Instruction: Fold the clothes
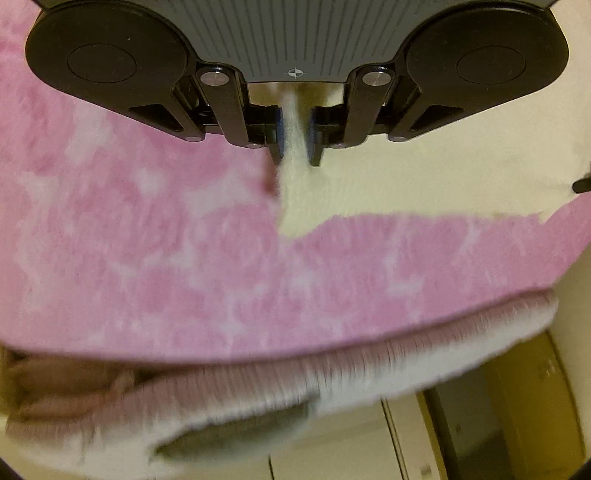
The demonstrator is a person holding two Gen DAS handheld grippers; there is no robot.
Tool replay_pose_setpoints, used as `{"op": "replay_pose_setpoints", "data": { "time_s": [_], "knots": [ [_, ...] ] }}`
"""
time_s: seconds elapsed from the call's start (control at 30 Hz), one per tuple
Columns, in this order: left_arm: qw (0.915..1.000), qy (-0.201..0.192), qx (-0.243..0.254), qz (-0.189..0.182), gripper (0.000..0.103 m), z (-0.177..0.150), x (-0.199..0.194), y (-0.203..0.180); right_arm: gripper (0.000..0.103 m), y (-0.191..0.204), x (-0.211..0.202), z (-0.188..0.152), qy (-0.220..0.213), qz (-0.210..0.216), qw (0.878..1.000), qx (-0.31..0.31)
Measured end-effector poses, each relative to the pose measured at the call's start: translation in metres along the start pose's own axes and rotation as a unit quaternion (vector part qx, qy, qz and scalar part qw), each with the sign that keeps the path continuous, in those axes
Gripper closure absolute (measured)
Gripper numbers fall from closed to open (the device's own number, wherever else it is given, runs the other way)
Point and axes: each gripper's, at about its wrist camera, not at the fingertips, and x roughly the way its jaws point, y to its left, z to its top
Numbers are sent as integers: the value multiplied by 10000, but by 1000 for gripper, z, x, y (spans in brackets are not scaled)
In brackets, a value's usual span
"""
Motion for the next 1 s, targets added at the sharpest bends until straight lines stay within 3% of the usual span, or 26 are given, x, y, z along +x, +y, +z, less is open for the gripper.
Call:
{"op": "replay_pose_setpoints", "data": {
  "time_s": [0.07, 0.17, 0.23, 0.33, 0.43, 0.53, 0.67, 0.73, 0.8, 0.87, 0.93, 0.97, 1.0],
  "knots": [
    [9999, -108, 45, 102, 90, 0, -11, -2, 78, 0, -4, -2, 15, -122, 9999, 5],
    [9973, -297, 317, 589, 92, -3, -41, -7, 63, 1, -32, -6, -185, -394, 9990, 49],
    [9952, -292, 403, 848, 91, -9, -62, -11, 63, 7, -59, -15, -342, -606, 9976, 33],
    [9968, -246, 410, 639, 91, -30, -102, -27, 63, 28, -96, -38, -494, -642, 9966, -150],
    [9951, -159, 772, 596, 91, -53, -126, -55, 63, 58, -122, -67, -519, -537, 9960, -484],
    [9925, 136, 1102, 509, 89, -82, -126, -74, 63, 83, -134, -97, -462, -402, 9955, -729],
    [9878, 126, 1131, 1063, 98, -111, -118, -63, 64, 83, -123, -128, -298, -430, 9956, -781],
    [9918, 100, 714, 1057, 99, -109, -127, -58, 64, 74, -125, -130, -280, -673, 9960, -519],
    [9907, -7, 468, 1279, 100, -109, -143, -56, 63, 64, -133, -128, -238, -873, 9959, -13],
    [9881, -141, 67, 1532, 89, -114, -165, -51, 62, 54, -151, -130, -318, -722, 9935, 822],
    [9907, -186, -653, 1179, 72, -121, -184, -40, 57, 42, -169, -140, -450, -250, 9824, 1798],
    [9889, -125, -1161, 918, 69, -128, -188, -34, 46, 36, -172, -148, -449, 87, 9730, 2261],
    [9838, -63, -1665, 654, 63, -135, -192, -29, 44, 31, -174, -156, -436, 399, 9602, 2730]
  ]
}}
